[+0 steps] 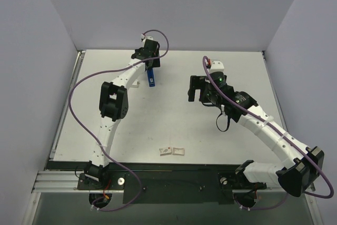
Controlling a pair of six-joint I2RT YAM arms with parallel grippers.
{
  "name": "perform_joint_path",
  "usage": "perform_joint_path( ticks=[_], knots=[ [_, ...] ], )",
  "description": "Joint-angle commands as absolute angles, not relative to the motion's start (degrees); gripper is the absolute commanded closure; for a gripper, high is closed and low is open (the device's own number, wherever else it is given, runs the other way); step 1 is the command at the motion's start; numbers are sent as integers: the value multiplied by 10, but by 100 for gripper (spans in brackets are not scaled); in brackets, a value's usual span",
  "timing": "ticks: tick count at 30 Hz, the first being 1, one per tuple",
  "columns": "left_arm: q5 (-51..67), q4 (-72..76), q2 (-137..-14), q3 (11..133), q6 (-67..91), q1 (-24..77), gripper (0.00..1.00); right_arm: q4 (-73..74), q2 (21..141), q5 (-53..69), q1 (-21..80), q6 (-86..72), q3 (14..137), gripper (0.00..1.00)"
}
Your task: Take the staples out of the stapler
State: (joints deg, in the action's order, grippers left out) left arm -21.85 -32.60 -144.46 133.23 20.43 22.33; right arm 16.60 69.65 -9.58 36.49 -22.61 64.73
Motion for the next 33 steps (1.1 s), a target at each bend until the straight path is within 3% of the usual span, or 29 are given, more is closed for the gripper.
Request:
perform_joint_path(
  ticks=[1, 33],
  knots=[
    [-231, -292, -1454, 1362, 214, 218, 20, 163, 705, -92, 370, -232, 647, 4],
    [-292, -251, -1470, 1351, 219, 229, 34, 162, 709, -73, 370, -230, 648, 5]
  ],
)
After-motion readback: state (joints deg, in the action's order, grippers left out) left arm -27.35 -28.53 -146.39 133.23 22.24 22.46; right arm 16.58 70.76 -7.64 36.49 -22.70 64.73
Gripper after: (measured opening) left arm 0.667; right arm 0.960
